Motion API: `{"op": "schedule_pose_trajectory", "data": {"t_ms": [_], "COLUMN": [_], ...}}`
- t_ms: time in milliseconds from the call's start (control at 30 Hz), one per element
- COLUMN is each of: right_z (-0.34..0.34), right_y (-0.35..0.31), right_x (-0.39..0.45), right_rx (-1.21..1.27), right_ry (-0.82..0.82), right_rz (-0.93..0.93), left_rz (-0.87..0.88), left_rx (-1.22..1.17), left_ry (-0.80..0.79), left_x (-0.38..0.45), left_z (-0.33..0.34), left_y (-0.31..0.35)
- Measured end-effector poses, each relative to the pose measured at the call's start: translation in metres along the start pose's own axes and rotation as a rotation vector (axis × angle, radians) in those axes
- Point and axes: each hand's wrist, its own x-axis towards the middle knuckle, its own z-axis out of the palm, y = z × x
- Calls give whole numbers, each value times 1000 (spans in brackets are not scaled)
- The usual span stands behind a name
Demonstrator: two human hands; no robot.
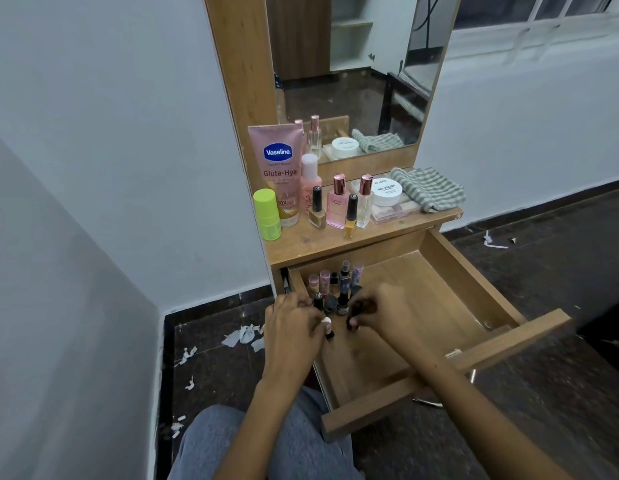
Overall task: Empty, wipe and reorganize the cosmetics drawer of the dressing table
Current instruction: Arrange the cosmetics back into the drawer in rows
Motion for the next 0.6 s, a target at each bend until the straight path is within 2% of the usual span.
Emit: {"op": "schedule_pose_trajectory", "data": {"t_ms": [100,433,533,600], "right_z": [7,14,-1,-19], "right_y": [-7,-13,-13,-19], "right_x": [2,0,-2,0], "right_rx": [-159,-188,-215,-123], "right_ry": [-127,-105,-35,79], "right_rz": [-32,-73,-86,-84], "left_rz": [6,33,51,93], "left_rx": [3,32,15,30], "left_ry": [-1,30,43,46], "left_x": [0,0,2,4], "left_z": [0,1,-1,-1], "left_y": [2,3,3,4]}}
